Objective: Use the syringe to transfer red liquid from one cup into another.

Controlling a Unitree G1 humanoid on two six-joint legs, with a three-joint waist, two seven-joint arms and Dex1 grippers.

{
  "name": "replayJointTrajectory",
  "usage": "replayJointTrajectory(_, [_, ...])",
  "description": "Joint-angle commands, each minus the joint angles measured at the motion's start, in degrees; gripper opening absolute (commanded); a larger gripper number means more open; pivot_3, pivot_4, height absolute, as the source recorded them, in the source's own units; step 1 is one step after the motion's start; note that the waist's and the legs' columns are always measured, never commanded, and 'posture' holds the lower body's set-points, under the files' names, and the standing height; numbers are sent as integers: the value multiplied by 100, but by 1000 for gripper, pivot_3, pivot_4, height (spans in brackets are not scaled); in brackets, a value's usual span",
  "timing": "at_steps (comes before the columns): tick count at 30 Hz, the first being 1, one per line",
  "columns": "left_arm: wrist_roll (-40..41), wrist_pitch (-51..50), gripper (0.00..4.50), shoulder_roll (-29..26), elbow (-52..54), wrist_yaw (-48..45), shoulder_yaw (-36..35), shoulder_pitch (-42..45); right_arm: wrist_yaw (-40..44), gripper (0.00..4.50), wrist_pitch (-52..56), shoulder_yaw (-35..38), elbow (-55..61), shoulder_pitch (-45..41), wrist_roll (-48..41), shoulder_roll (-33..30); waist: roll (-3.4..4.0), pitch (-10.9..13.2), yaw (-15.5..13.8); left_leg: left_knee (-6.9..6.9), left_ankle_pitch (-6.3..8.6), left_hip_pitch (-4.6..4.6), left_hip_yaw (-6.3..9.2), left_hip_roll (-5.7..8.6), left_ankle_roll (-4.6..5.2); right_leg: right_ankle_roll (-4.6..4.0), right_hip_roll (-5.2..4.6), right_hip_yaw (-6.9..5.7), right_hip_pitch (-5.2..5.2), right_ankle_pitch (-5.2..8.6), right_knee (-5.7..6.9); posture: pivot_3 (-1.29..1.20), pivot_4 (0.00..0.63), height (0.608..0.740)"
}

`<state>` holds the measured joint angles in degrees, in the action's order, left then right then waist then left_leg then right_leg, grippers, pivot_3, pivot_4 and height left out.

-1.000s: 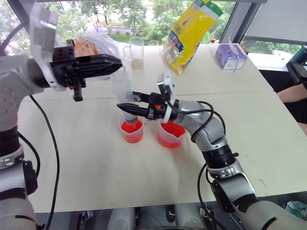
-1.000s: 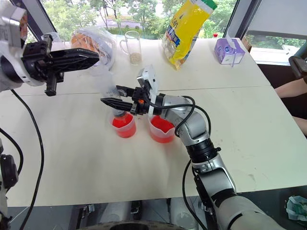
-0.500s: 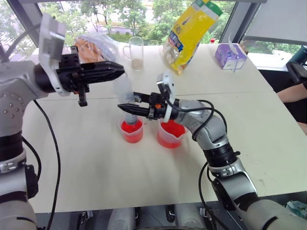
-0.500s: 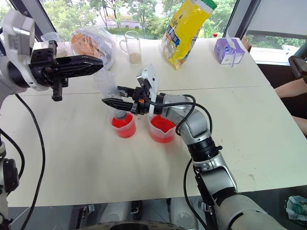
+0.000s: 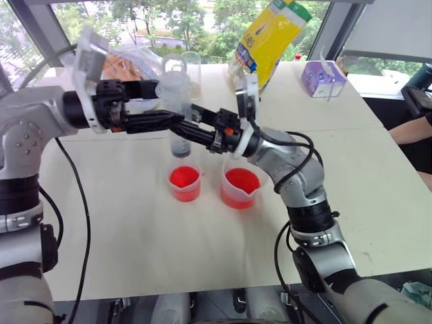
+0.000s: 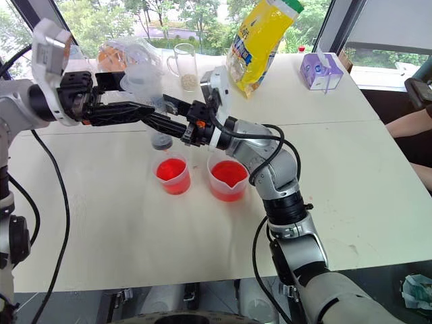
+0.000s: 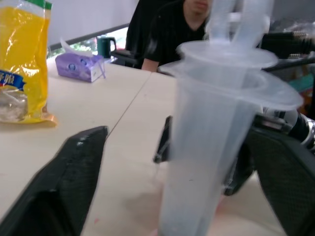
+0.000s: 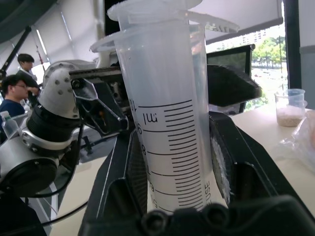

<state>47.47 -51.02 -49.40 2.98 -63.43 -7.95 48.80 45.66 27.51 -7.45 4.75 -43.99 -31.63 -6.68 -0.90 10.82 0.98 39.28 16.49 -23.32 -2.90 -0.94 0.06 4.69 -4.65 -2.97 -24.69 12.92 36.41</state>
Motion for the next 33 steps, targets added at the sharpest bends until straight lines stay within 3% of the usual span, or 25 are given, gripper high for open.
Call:
replayJointTrajectory(1, [21, 50, 4446, -176, 28, -42, -268, 108, -59, 1389, 46, 120, 314, -62, -193, 50, 0, 0, -3, 0, 0, 0, 0, 0, 0, 0, -1, 0, 0, 0, 0, 0, 150, 740])
replayJointTrajectory(8, [123, 94, 4446, -96, 210, -44, -307, -72, -717, 1389, 757, 539, 601, -306, -502, -159, 0, 0, -24, 0, 0, -1, 0, 0, 0, 0, -5, 0, 0, 0, 0, 0, 150, 740])
replayJointTrajectory(11, [147, 128, 4446, 13, 301, -44, -274, -140, -1344, 1389, 1524, 1076, 757, -560, -842, -490, 0, 0, -35, 0, 0, -2, 1, 1, 0, 0, -8, -1, 0, 0, -1, 0, 150, 740])
replayJointTrajectory(16, [76, 188, 4446, 157, 486, -129, -124, -338, -2891, 1389, 3470, 2272, 776, -1216, -1678, -1199, 1, 1, -28, -2, 0, -4, -1, 1, 0, -1, -11, -1, 0, 0, -3, 0, 150, 740])
replayJointTrajectory(18, [37, 218, 4446, 188, 533, -187, -33, -418, -3581, 1389, 4550, 2718, 532, -1556, -1700, -1533, 3, 2, -26, -7, 0, -3, 0, 0, 1, -2, -10, -1, -1, 0, -5, 0, 150, 740])
replayJointTrajectory(21, [-41, 308, 4446, 252, 584, -236, 102, -518, -3934, 1389, 6110, 2861, 146, -1876, -1330, -2307, 5, 3, -23, -9, 1, -5, -5, 0, 2, -2, -10, 1, -5, 0, -6, 0, 150, 740])
replayJointTrajectory(23, [51, 240, 4446, 338, 597, -223, 119, -540, -3901, 1389, 6499, 2636, -80, -1725, -1381, -2952, 4, 2, -46, -12, 4, -6, -7, 1, 7, -3, -11, 2, -5, 1, -14, 0, 150, 740])
replayJointTrajectory(27, [-69, 341, 4446, 363, 678, -300, 280, -595, -3893, 1389, 6499, 2358, -279, -869, -1325, -3562, 1, 1, -34, -13, 13, -13, -12, 4, 22, -2, -10, 5, -4, 0, -30, 0, 150, 740])
replayJointTrajectory(33, [-3, 274, 4446, 399, 749, -252, 270, -594, -3630, 1389, 6499, 2221, -499, 86, -1160, -3670, 5, 3, -4, -13, 15, -13, -25, 3, 26, 1, -5, 20, -13, 0, -26, 0, 150, 740])
